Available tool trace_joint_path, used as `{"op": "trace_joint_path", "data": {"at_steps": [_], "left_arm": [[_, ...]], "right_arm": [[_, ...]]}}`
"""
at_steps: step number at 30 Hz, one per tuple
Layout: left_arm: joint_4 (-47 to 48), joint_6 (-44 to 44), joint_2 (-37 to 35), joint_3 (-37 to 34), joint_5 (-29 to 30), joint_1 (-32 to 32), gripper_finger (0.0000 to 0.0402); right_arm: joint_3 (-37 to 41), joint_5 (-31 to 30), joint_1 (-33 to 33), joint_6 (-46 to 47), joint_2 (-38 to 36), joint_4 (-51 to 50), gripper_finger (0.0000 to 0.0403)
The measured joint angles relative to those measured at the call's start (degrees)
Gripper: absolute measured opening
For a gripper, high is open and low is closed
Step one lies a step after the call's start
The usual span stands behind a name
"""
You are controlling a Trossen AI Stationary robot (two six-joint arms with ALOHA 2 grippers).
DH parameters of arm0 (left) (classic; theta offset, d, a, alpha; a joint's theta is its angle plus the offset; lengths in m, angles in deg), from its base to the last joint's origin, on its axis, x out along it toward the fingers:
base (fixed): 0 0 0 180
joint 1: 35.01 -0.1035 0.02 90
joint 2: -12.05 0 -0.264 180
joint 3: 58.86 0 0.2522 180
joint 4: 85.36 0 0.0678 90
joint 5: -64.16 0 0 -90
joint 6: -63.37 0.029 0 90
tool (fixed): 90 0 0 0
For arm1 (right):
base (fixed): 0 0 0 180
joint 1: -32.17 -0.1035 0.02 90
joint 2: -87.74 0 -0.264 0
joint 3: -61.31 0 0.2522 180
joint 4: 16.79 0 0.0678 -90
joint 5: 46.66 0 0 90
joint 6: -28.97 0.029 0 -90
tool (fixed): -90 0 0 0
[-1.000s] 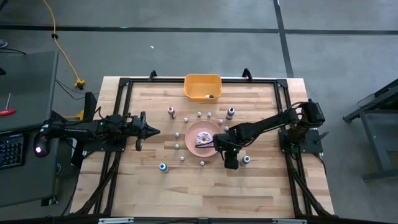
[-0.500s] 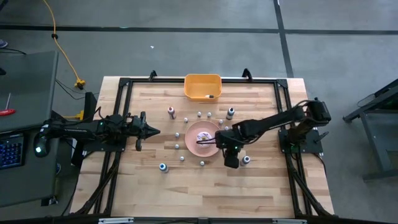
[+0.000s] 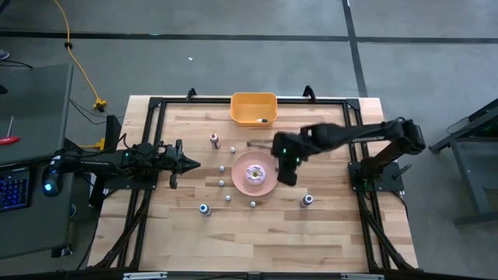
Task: Pick & Place food coloring
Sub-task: Put the small black food coloring bottle into the orange bin
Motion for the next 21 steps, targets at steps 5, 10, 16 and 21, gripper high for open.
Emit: {"op": "trace_joint_path", "data": {"at_steps": [5, 10, 16, 21], "left_arm": [[0.0, 0.0, 0.0, 0.0, 0.0, 0.0, 0.0001], [0.0, 0.0, 0.0, 0.0, -0.1, 0.0, 0.0001], [0.0, 0.0, 0.0, 0.0, -0.1, 0.0, 0.0001], [0.0, 0.0, 0.0, 0.0, -0.1, 0.0, 0.0001]], "right_arm": [[-10.1, -6.0, 4.1, -3.9, 2.2, -4.8, 0.0052], [-17.6, -8.7, 8.9, -7.0, 6.7, -4.7, 0.0048], [-26.4, -7.6, 14.4, -10.9, 15.0, -4.2, 0.0054], [-32.5, -6.7, 18.3, -14.0, 22.2, -4.3, 0.0051]]}}
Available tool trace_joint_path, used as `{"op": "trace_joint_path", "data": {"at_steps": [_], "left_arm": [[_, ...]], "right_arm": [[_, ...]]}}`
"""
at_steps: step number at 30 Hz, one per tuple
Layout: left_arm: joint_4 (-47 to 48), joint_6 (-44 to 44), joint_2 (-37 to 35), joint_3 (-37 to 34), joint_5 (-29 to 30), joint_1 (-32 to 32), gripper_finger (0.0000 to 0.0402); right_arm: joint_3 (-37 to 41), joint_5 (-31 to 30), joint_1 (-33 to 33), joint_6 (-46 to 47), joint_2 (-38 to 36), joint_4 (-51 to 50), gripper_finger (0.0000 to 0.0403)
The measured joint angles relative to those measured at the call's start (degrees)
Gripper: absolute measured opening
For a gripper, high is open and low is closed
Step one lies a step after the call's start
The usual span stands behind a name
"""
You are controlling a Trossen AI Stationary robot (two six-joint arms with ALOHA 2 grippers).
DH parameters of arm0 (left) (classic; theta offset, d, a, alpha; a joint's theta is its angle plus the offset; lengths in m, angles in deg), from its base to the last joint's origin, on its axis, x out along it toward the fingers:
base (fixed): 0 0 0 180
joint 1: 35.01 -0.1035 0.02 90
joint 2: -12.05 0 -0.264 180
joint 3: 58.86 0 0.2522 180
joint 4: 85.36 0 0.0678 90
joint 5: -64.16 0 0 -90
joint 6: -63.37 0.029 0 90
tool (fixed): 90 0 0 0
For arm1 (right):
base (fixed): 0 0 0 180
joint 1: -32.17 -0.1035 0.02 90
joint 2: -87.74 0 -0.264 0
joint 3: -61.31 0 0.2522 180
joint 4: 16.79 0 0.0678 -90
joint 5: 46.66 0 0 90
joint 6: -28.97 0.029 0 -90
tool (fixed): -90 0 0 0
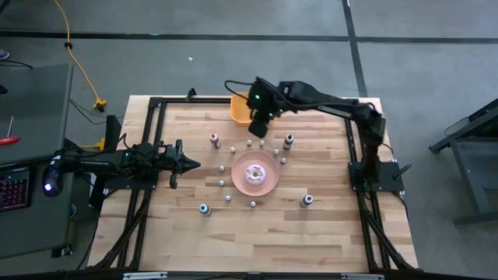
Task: Pick & Place food coloring
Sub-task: Put the small black food coloring bottle into the orange bin
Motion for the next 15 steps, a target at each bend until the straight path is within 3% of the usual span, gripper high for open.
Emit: {"op": "trace_joint_path", "data": {"at_steps": [15], "left_arm": [[0.0, 0.0, 0.0, 0.0, 0.0, 0.0, 0.0001]], "right_arm": [[-1.3, 1.9, 10.0, 5.3, 10.0, 1.2, 0.0052]]}}
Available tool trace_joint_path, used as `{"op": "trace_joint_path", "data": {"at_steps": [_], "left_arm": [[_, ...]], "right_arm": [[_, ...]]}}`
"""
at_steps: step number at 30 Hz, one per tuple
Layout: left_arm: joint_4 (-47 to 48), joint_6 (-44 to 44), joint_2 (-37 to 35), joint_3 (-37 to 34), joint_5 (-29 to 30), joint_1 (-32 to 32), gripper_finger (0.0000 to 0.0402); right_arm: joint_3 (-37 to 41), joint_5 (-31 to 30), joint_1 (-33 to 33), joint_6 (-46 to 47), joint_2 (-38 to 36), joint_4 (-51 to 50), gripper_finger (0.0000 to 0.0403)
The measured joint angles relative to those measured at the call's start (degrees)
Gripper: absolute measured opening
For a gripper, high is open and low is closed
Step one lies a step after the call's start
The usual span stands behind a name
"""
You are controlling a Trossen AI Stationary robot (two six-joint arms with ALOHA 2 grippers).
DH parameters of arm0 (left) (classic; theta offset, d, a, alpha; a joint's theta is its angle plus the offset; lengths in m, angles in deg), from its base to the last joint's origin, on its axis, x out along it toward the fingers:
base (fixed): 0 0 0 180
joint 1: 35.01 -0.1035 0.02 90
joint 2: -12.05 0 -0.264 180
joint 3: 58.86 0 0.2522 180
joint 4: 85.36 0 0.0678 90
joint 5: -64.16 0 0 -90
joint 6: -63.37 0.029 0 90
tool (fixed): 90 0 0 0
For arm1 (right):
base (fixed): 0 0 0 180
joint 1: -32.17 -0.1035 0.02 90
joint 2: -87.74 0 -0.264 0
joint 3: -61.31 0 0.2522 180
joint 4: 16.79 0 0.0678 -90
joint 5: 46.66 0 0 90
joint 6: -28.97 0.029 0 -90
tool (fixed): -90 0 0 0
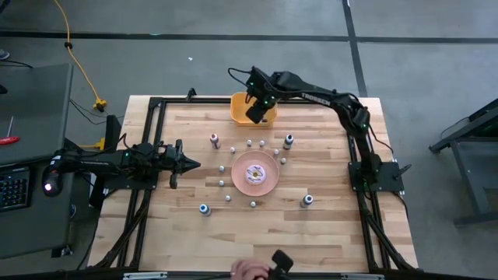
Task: Pick & Place food coloring
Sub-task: Put the small black food coloring bottle into the orange bin
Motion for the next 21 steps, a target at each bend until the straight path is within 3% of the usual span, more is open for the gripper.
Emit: {"op": "trace_joint_path", "data": {"at_steps": [13, 21], "left_arm": [[0.0, 0.0, 0.0, 0.0, 0.0, 0.0, 0.0001], [0.0, 0.0, 0.0, 0.0, 0.0, 0.0, 0.0001]], "right_arm": [[0.0, 3.4, 3.7, 4.3, 3.8, -0.8, 0.0054], [0.0, 3.3, 4.6, -0.9, 5.3, -5.0, 0.0063]]}}
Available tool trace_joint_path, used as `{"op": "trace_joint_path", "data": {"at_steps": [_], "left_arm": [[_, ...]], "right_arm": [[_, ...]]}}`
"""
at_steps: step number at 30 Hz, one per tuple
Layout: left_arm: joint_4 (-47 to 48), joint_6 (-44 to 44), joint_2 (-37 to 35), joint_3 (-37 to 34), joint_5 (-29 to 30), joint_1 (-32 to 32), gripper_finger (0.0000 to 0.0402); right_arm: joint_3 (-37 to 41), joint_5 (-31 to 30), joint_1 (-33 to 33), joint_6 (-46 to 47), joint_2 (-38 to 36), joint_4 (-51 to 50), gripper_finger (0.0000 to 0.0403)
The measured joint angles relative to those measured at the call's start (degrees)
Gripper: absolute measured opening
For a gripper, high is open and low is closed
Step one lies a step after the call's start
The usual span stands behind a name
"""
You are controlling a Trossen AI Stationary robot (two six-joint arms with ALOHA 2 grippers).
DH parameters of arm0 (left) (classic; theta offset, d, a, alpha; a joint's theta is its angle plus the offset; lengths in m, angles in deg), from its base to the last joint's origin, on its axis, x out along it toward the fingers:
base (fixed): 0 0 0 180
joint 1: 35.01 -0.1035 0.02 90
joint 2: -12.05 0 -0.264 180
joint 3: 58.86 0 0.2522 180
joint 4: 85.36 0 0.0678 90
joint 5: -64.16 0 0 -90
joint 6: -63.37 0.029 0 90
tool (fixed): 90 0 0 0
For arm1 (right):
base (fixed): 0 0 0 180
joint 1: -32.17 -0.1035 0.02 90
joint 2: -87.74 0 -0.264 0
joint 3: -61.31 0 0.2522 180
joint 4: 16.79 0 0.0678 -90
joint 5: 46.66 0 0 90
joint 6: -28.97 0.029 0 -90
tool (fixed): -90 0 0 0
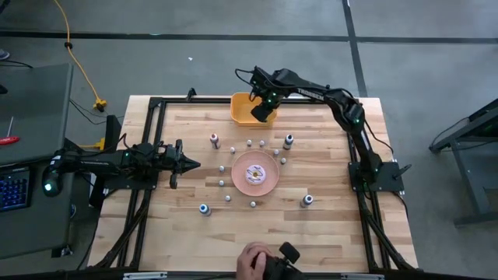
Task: Pick & Place food coloring
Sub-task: Put the small black food coloring bottle into the orange bin
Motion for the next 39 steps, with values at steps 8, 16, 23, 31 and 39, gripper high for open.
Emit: {"op": "trace_joint_path", "data": {"at_steps": [8, 16, 23, 31, 39], "left_arm": [[0.0, 0.0, 0.0, 0.0, 0.0, 0.0, 0.0001], [0.0, 0.0, 0.0, 0.0, 0.0, 0.0, 0.0001], [0.0, 0.0, 0.0, 0.0, 0.0, 0.0, 0.0001], [0.0, 0.0, 0.0, 0.0, 0.0, 0.0, 0.0001], [0.0, 0.0, 0.0, 0.0, 0.0, 0.0, 0.0001]], "right_arm": [[0.0, -0.1, 0.6, -6.2, 0.8, -0.3, 0.0055], [0.0, 0.4, 0.7, -10.9, 3.5, -1.9, 0.0064], [0.0, 0.5, 0.8, -12.9, 4.9, -1.7, 0.0063], [0.0, 1.4, 0.9, -12.6, 5.9, -1.5, 0.0081], [0.0, 0.5, 1.1, -12.5, 5.9, -1.2, 0.0082]]}}
